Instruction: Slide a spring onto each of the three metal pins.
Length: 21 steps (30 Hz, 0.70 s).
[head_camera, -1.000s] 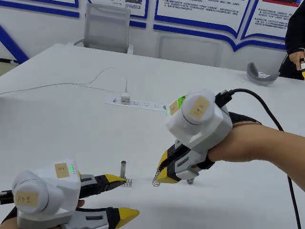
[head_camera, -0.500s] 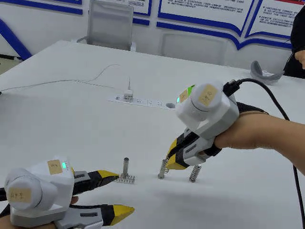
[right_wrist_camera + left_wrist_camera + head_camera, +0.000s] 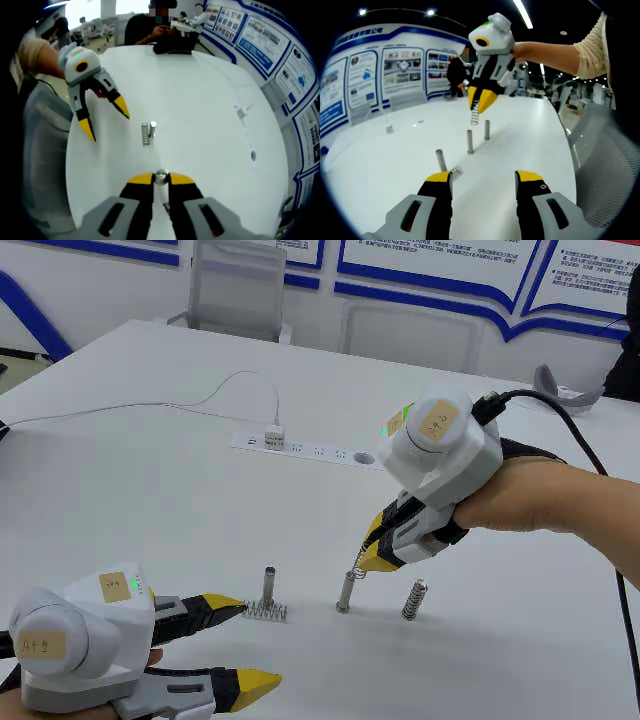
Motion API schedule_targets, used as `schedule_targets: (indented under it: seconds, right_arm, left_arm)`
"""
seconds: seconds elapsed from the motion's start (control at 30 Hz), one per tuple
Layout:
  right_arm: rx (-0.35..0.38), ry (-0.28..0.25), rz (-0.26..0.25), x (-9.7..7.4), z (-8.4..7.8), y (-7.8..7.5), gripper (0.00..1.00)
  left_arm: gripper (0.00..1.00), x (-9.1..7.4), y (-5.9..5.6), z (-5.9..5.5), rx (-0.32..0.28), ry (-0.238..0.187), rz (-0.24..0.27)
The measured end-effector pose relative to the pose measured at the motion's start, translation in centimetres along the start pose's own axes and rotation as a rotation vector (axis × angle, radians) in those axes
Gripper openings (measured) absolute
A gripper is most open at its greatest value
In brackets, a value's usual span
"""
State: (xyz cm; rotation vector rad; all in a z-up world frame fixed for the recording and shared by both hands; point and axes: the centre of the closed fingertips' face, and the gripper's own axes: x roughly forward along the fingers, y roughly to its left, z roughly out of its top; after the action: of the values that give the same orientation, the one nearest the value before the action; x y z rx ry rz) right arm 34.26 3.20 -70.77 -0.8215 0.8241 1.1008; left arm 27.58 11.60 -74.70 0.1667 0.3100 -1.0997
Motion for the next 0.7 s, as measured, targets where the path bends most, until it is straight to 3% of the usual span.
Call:
schedule_targets:
  seconds: [0.7]
  right_arm:
    - [0.038,0.017,0.025,1.8,-0.3,-1.0,0.12]
  left_arm:
    - [0.52,0.0,0.2,-0.6,-0.02,0.007,0.005]
